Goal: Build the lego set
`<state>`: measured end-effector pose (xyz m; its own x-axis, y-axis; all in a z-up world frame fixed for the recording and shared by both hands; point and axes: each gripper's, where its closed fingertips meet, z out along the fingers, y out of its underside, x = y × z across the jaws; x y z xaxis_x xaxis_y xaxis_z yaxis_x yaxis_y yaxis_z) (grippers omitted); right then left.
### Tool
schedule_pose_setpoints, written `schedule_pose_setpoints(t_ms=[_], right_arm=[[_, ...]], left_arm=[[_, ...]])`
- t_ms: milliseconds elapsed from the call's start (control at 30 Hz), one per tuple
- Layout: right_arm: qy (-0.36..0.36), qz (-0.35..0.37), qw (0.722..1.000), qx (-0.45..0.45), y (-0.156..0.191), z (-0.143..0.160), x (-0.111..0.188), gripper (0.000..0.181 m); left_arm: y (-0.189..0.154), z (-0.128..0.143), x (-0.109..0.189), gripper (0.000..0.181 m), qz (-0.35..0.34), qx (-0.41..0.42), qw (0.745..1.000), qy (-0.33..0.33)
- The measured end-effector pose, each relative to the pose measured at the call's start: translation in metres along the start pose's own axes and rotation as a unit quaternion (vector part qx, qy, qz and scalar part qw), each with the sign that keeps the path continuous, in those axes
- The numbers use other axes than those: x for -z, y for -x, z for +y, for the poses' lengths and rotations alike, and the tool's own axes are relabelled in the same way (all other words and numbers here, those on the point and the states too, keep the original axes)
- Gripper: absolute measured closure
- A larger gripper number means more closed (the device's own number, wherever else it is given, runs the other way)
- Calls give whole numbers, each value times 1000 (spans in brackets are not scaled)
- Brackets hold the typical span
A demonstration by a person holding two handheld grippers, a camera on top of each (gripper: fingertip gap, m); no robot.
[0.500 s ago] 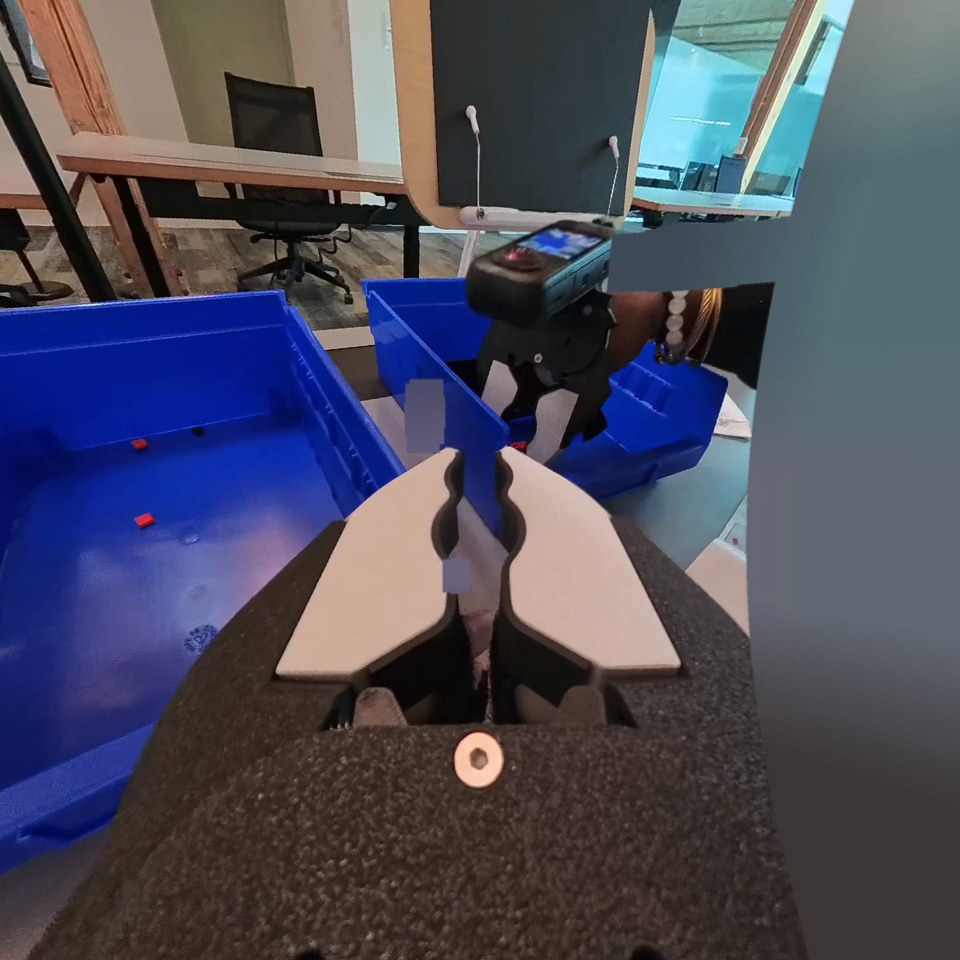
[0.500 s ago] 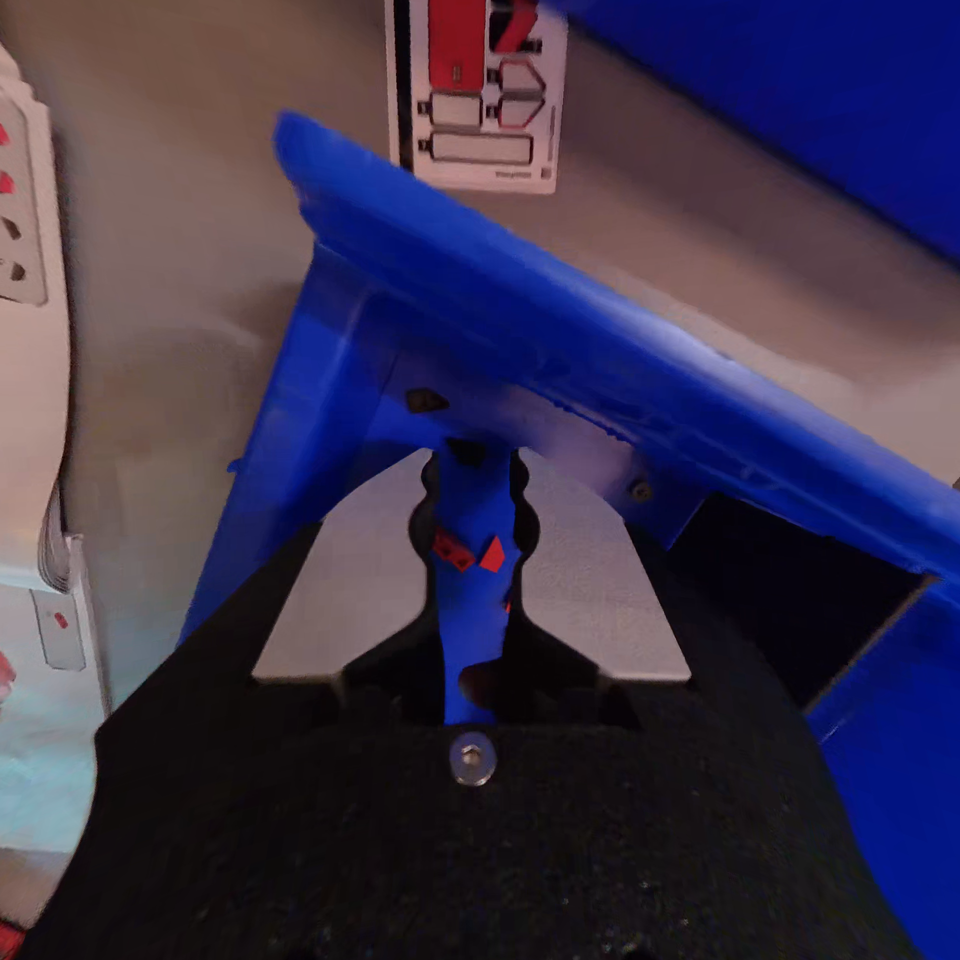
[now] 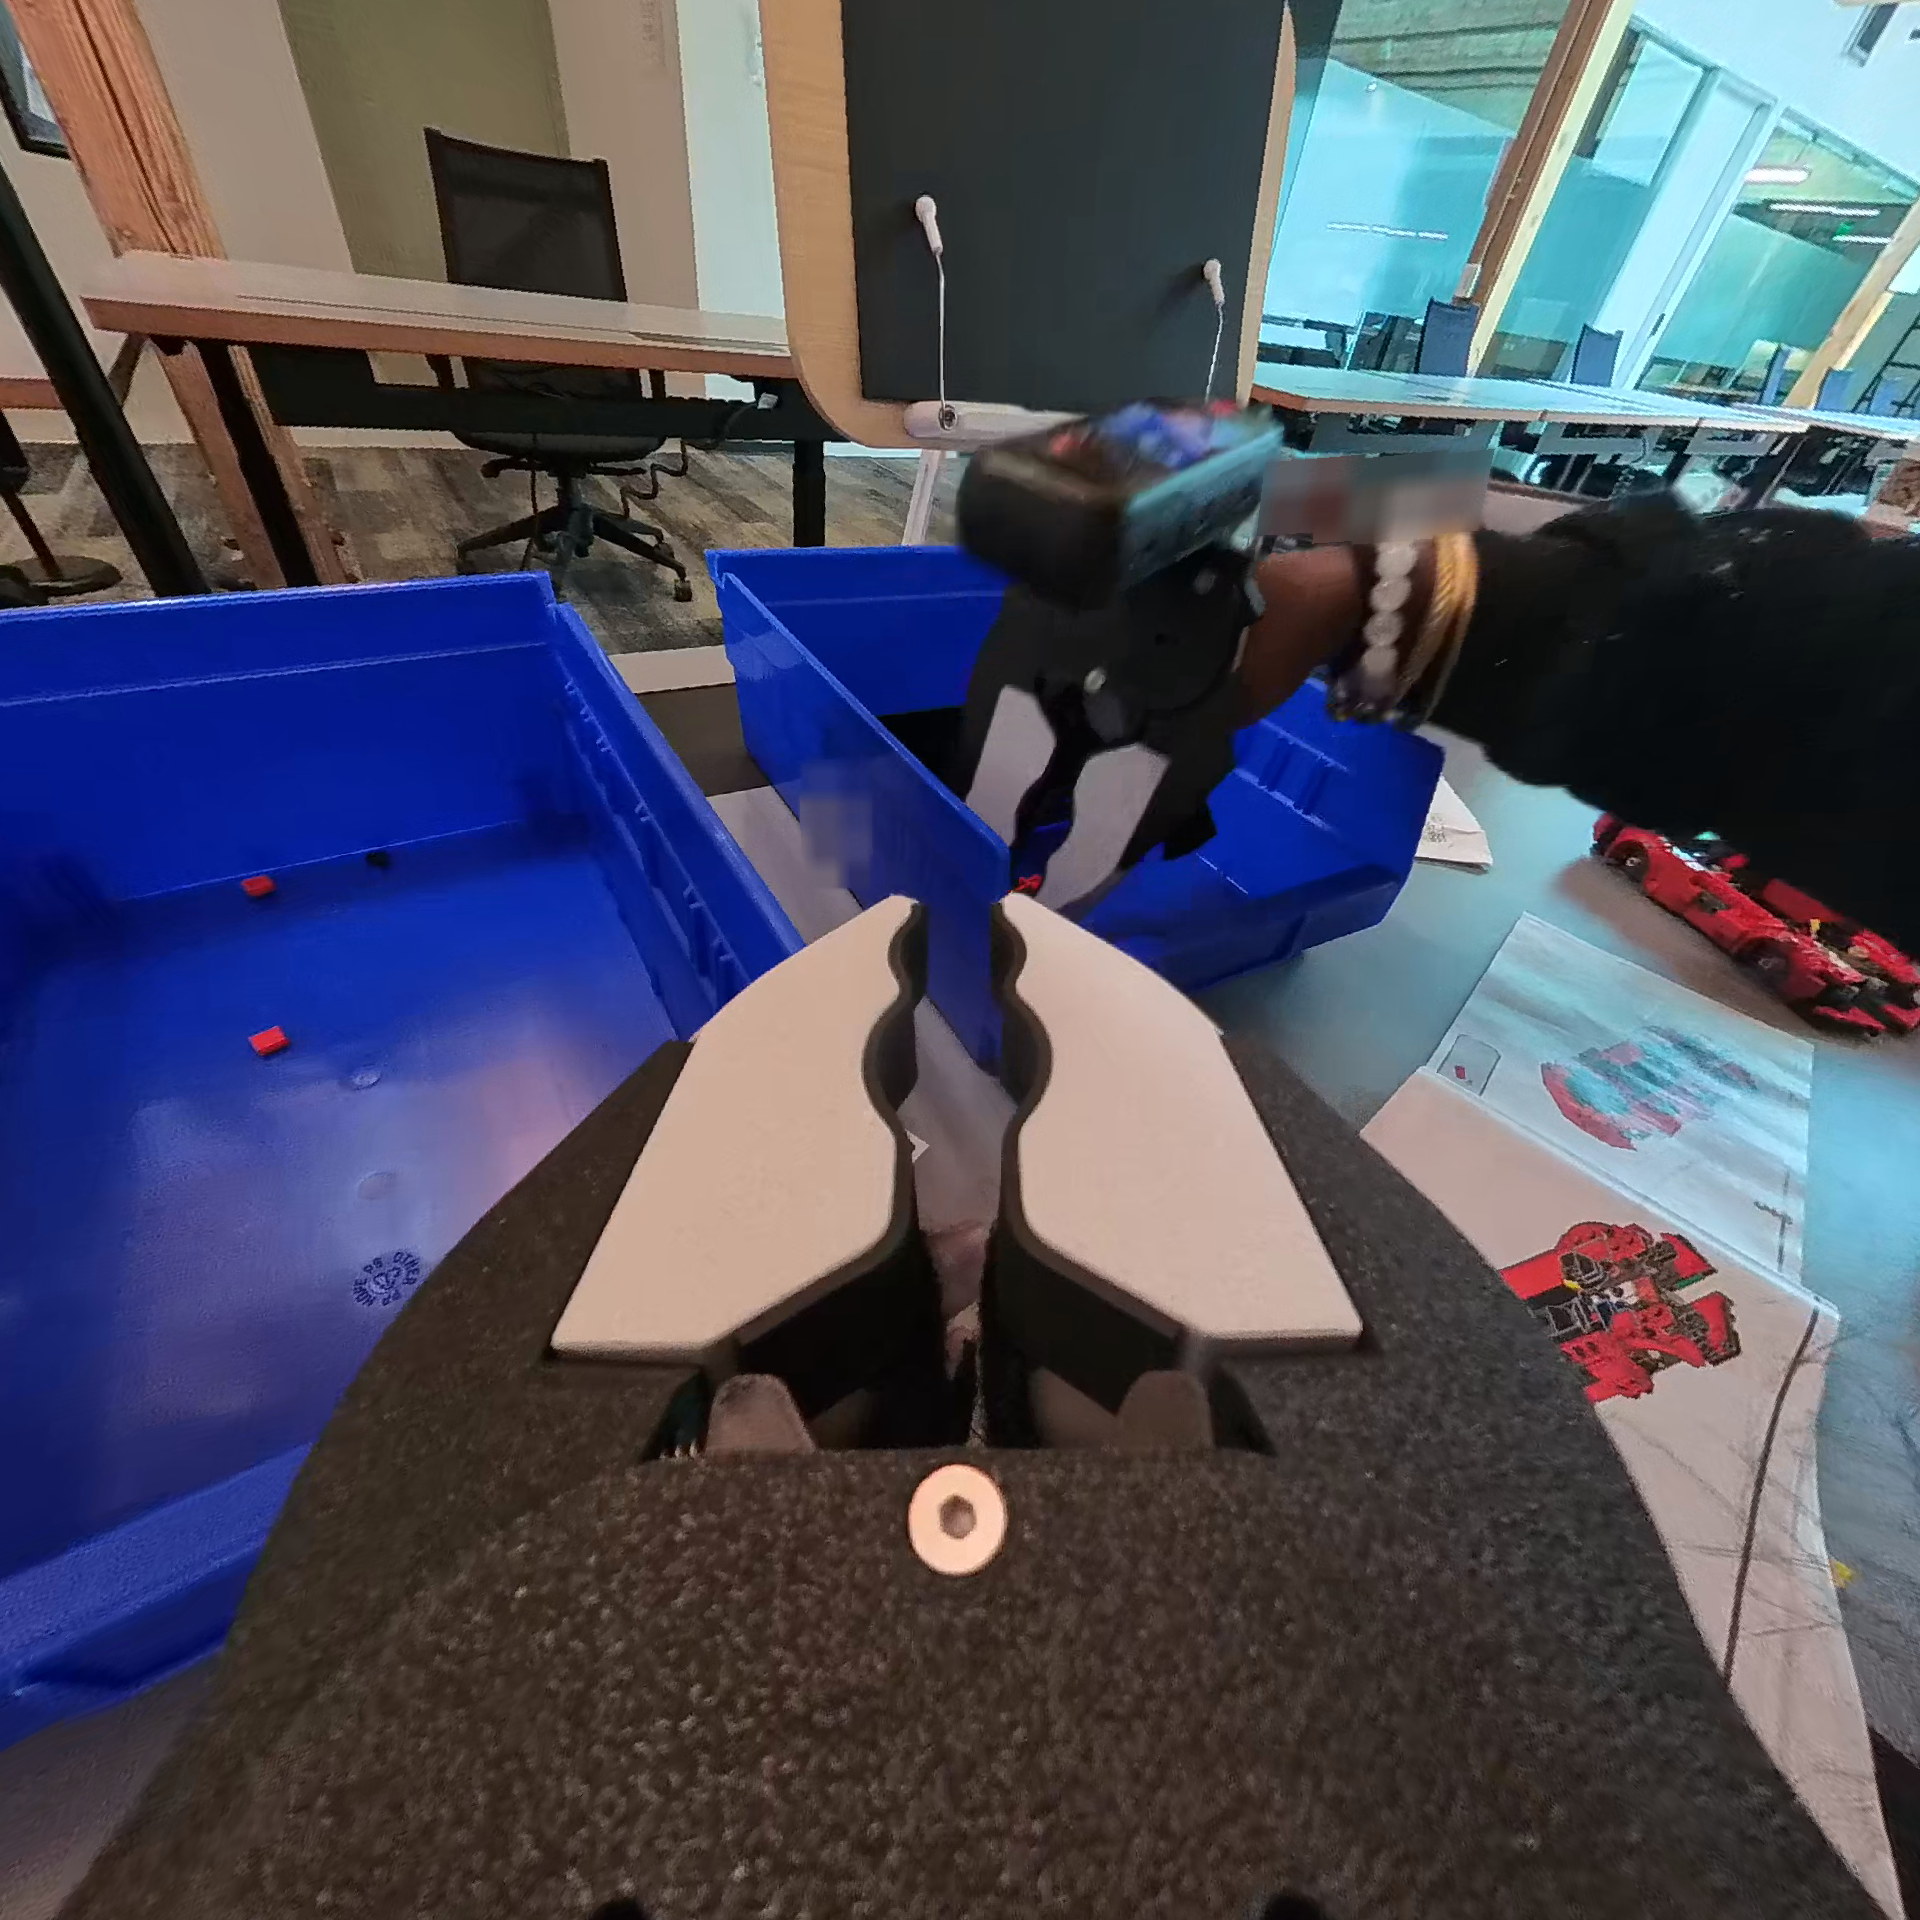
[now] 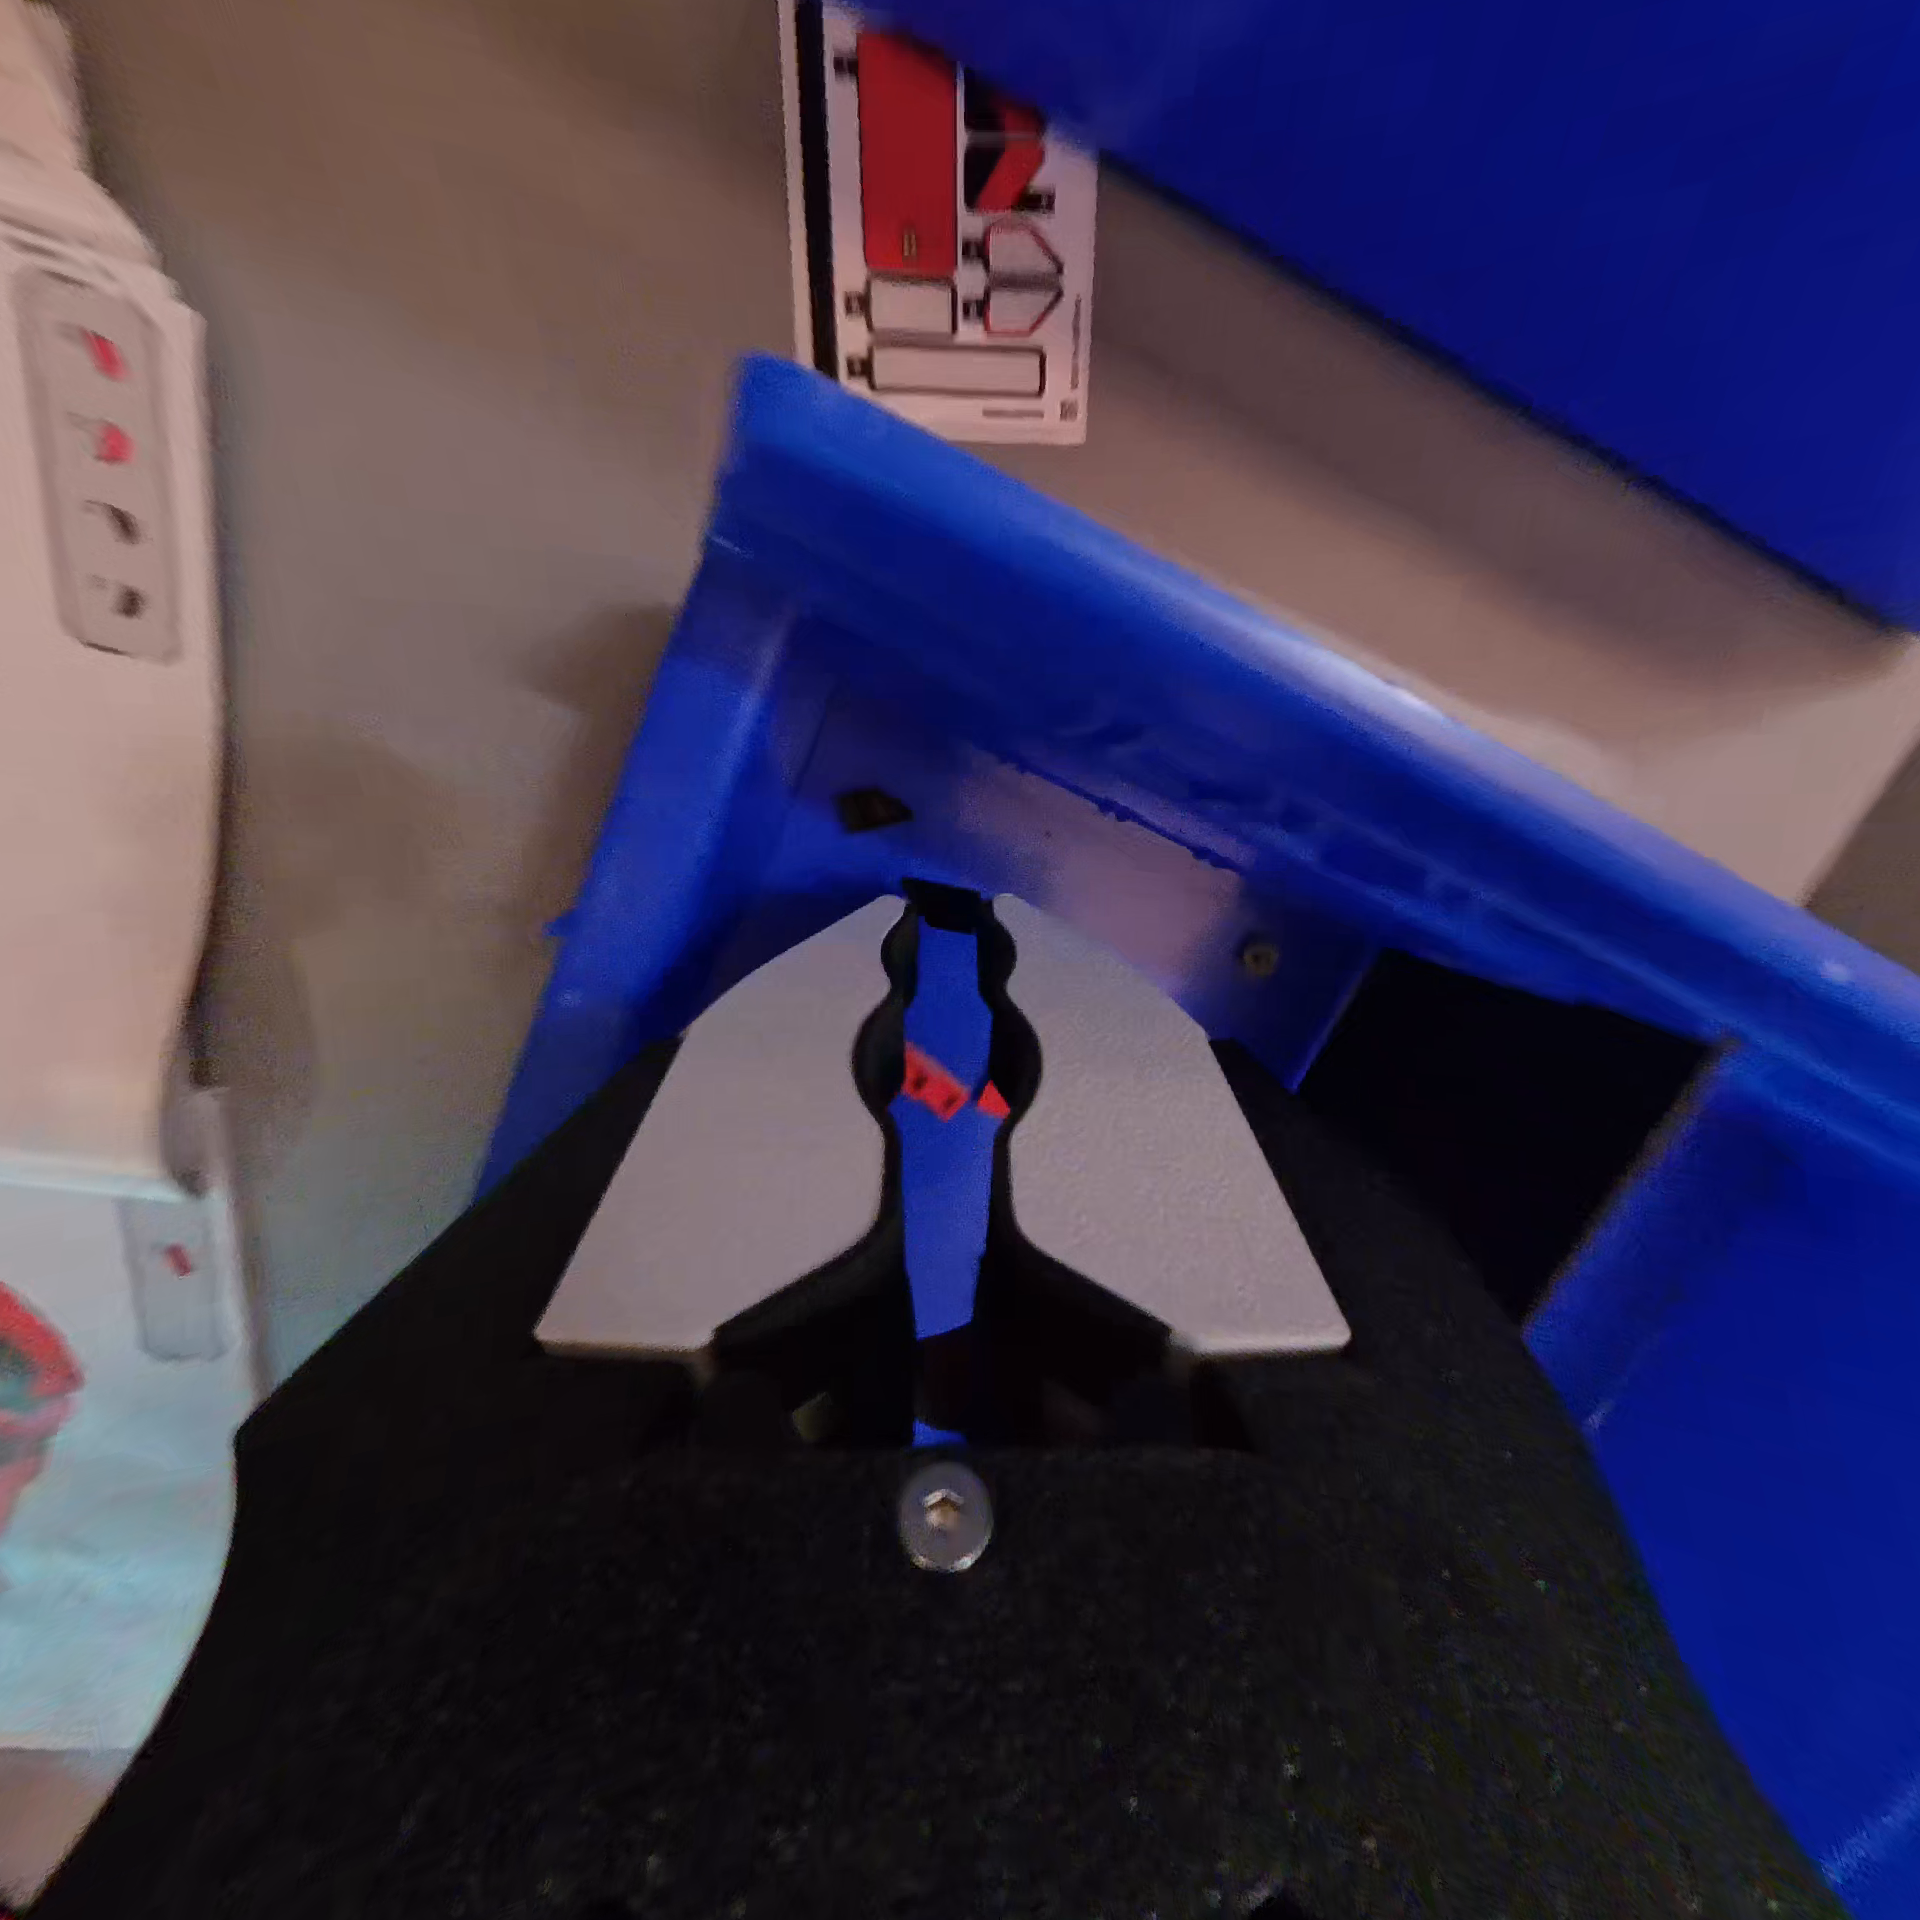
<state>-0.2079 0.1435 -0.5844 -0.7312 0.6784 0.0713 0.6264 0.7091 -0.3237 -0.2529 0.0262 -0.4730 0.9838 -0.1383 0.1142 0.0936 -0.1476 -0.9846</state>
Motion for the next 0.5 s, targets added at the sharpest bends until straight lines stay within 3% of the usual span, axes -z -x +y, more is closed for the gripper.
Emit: schedule_pose_setpoints(t_ms=[100, 233, 333, 400, 500], right_arm=[[-42, 35, 998, -23, 23, -11, 52, 170], [-98, 41, 992, -68, 104, 2, 105, 170], [-59, 46, 989, -125, 157, 49, 89, 170], [-10, 61, 984, -165, 174, 87, 67, 170], [-3, 63, 977, -206, 185, 113, 43, 170]], left_arm=[[0, 0, 0, 171, 1, 1, 1000, -1], [1, 0, 0, 171, 0, 2, 1000, -2], [-1, 1, -1, 171, 2, 3, 1000, 1], [-2, 3, -3, 171, 2, 0, 1000, 7], [-4, 2, -4, 171, 2, -6, 1000, 7]])
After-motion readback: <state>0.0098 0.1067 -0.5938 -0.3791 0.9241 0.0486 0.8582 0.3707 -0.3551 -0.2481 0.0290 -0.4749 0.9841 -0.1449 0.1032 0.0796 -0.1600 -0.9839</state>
